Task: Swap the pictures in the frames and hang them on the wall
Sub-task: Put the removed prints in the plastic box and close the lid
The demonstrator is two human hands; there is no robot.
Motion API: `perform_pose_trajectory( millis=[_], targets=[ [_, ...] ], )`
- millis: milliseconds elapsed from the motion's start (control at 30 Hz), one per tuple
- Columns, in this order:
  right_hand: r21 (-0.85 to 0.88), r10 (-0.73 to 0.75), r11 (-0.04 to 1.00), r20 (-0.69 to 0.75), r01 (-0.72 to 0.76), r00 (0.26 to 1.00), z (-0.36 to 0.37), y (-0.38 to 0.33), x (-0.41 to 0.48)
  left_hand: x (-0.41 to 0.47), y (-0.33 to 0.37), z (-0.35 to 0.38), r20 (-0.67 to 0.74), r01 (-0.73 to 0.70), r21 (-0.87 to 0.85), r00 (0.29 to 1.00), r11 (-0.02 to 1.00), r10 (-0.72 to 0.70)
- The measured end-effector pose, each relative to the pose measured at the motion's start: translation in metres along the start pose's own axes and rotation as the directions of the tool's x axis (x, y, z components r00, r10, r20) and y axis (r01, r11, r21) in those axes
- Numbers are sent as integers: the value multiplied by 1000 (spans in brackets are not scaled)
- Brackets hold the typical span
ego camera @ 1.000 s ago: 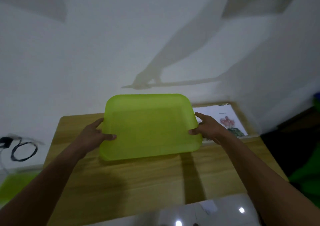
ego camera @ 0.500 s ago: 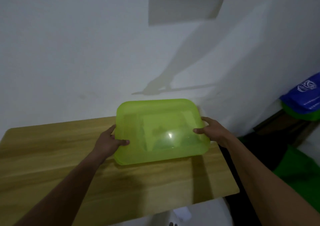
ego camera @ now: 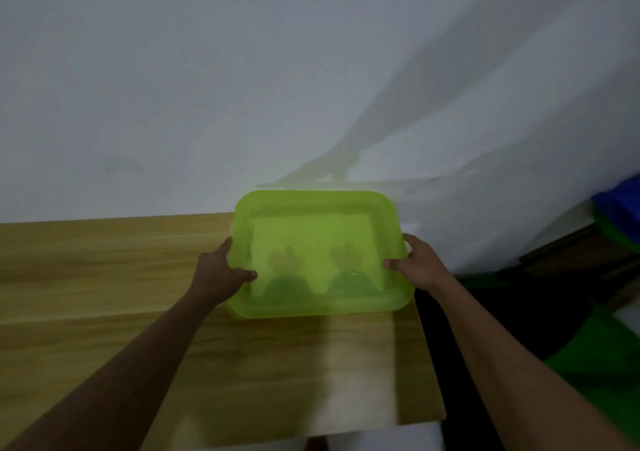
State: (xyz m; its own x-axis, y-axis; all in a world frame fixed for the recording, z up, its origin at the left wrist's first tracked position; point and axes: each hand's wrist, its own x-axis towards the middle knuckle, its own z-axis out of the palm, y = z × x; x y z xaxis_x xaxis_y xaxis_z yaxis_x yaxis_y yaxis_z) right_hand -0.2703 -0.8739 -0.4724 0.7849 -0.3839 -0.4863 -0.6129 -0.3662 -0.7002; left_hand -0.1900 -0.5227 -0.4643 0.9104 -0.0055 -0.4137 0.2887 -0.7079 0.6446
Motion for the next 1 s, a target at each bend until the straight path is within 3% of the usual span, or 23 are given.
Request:
perform_pose_trajectory(
  millis=[200, 333, 833, 1000],
  targets=[
    [-32, -18, 999, -7, 18, 1000, 4, 7, 13, 19, -8, 10, -34, 32, 92, 999, 995, -29],
    [-94, -26, 995, -12, 25, 1000, 12, 11, 17, 8, -4, 11, -62, -40, 196, 997, 980, 53],
    [-318, -166, 934, 16, 163, 986, 27, 7, 16, 2, -6, 20, 72, -174, 371, 985, 912, 158],
    [-304, -200, 935, -19, 185, 980, 24, 6, 10, 4, -9, 21, 69, -207, 372, 978, 905, 196]
  ],
)
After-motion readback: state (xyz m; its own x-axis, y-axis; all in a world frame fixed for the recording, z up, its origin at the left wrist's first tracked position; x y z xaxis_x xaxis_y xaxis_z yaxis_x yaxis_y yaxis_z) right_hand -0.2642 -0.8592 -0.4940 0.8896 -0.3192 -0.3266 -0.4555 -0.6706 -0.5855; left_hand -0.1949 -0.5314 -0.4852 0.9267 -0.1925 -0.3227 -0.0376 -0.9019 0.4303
